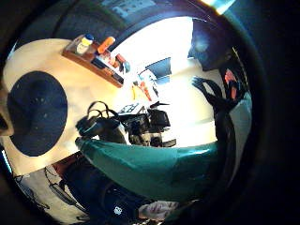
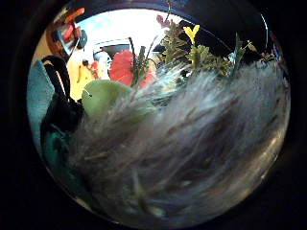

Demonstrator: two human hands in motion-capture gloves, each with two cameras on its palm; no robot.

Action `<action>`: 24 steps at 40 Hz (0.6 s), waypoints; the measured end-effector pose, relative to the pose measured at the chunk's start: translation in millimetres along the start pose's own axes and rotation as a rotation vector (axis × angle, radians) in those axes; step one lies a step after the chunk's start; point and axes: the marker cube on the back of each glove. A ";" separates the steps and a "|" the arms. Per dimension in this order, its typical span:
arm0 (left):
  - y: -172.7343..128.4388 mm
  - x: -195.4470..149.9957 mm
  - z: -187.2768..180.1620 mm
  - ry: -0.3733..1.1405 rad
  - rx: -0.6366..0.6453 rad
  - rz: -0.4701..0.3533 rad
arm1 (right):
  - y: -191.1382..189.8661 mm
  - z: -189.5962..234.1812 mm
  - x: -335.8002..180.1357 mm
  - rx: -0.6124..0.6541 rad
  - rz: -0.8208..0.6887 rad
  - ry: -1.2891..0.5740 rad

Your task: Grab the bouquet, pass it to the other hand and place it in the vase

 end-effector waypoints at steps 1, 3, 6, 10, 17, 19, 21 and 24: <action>-0.5 7.9 -3.5 -0.006 0.020 0.003 | 0.4 -3.7 -2.0 0.007 -0.003 0.005; -1.2 25.0 -11.8 -0.024 0.074 0.010 | -0.7 -13.3 -4.3 0.033 -0.011 0.028; 1.5 53.0 -22.9 -0.054 0.165 0.022 | -3.0 -26.7 -7.7 0.094 -0.014 0.107; 5.4 82.2 -34.7 -0.086 0.269 0.009 | -3.9 -37.0 -12.2 0.141 -0.015 0.179; -14.9 88.7 -75.8 -0.099 0.479 0.009 | -4.6 -50.8 -19.9 0.205 -0.018 0.236; -16.6 91.8 -87.4 -0.104 0.556 0.003 | -5.9 -53.5 -20.9 0.218 -0.017 0.244; -18.6 93.2 -98.4 -0.115 0.621 0.000 | -7.1 -55.7 -20.6 0.224 -0.014 0.244; -21.4 95.2 -113.5 -0.116 0.695 0.005 | -9.8 -59.3 -17.2 0.234 -0.008 0.250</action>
